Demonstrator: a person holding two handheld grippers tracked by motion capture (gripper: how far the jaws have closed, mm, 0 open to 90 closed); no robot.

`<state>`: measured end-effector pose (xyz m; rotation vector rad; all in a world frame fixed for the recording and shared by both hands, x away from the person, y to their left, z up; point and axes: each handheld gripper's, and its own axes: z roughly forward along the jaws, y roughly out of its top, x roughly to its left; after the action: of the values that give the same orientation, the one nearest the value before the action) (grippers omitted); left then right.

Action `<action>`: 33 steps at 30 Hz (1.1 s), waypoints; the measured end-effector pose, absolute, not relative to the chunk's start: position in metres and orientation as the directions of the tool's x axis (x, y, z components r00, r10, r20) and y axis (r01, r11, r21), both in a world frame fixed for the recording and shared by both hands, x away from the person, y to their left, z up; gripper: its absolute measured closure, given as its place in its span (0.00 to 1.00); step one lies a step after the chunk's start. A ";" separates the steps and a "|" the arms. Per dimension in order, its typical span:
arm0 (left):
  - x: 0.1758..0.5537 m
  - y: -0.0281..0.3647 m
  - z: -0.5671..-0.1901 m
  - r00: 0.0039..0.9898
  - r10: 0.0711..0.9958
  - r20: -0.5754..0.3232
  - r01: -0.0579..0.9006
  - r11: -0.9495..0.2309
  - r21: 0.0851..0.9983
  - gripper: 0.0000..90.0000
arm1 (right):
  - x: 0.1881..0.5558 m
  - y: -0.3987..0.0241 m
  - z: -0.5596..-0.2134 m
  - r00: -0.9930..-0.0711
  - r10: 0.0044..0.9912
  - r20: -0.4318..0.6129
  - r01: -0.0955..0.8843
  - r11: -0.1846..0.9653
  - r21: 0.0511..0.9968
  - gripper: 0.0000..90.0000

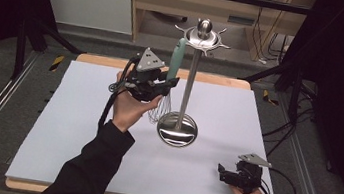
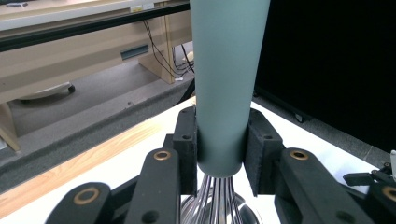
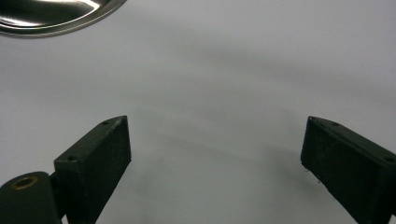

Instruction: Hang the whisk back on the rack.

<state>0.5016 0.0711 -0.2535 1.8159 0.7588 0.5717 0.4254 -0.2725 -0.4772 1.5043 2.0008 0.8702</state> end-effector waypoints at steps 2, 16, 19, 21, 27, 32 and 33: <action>0.502 0.071 -0.254 0.688 0.726 0.028 0.231 -0.255 0.939 0.76 | 0.425 -0.272 -0.477 -0.267 0.964 0.003 0.656 0.180 0.733 0.10; 0.511 0.065 -0.262 0.687 0.725 0.043 0.185 -0.232 0.955 0.76 | 0.426 -0.272 -0.479 -0.270 0.963 -0.004 0.660 0.188 0.727 0.10; 0.512 0.064 -0.263 0.683 0.728 0.053 0.177 -0.235 0.956 0.76 | 0.426 -0.272 -0.479 -0.266 0.964 -0.002 0.663 0.184 0.726 0.10; 0.512 0.064 -0.263 0.683 0.729 0.054 0.176 -0.235 0.956 0.76 | 0.426 -0.272 -0.479 -0.268 0.963 -0.006 0.662 0.189 0.726 0.10; 0.511 0.064 -0.263 0.673 0.737 0.063 0.171 -0.238 0.956 0.75 | 0.426 -0.272 -0.479 -0.269 0.963 -0.008 0.661 0.191 0.726 0.10; 0.512 0.062 -0.267 0.675 0.736 0.048 0.179 -0.227 0.957 0.67 | 0.426 -0.272 -0.479 -0.272 0.962 -0.011 0.660 0.195 0.726 0.10; 0.511 0.062 -0.268 0.674 0.737 0.053 0.180 -0.233 0.956 0.65 | 0.426 -0.273 -0.479 -0.279 0.960 -0.016 0.655 0.203 0.727 0.10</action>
<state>0.5113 0.0616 -0.2676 1.7639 0.7365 0.6178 0.4262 -0.2726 -0.4788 1.4984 2.0109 0.8531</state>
